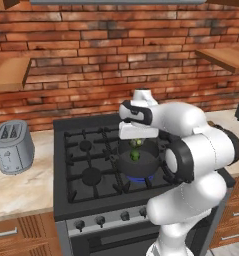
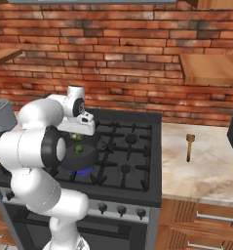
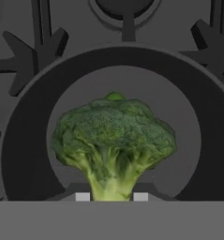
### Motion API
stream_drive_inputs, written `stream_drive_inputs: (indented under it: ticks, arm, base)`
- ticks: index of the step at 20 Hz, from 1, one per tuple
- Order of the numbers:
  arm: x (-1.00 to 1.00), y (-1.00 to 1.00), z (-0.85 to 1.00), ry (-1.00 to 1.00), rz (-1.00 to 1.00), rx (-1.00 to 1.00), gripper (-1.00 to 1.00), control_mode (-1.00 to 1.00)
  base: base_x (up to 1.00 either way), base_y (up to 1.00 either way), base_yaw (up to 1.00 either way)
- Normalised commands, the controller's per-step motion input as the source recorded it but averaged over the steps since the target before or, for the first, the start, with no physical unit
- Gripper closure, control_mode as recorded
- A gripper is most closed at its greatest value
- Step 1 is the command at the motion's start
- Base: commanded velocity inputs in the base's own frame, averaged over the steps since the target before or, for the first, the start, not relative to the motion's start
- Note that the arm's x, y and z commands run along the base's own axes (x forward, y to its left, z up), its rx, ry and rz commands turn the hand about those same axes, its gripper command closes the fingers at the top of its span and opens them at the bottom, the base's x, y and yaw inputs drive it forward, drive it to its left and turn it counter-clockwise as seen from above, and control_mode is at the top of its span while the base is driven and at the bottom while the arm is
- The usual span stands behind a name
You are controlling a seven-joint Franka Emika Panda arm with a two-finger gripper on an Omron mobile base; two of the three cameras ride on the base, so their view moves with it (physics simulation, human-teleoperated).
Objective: Put the avocado and broccoli in the pot. Retrieve the spatula and lightly stir the vegetables in the pot.
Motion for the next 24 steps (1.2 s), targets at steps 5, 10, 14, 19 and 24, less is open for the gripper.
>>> stream_drive_inputs:
  ticks: [5,10,14,19,24]
  arm:
    - [0.0,-0.03,-0.03,0.01,0.13,0.0,1.0,-1.0]
    - [0.0,-0.1,-0.08,0.0,0.11,0.0,1.0,-1.0]
    - [0.0,-0.08,-0.46,0.0,0.1,0.0,1.0,-1.0]
    - [0.0,0.0,-0.45,0.0,0.08,0.0,1.0,-1.0]
    - [0.0,0.0,-0.2,0.0,0.06,0.0,1.0,-1.0]
  base:
    - [0.0,0.0,0.0]
    - [0.0,0.0,0.0]
    - [0.0,0.0,0.0]
    - [0.0,0.0,0.0]
    - [0.0,0.0,0.0]
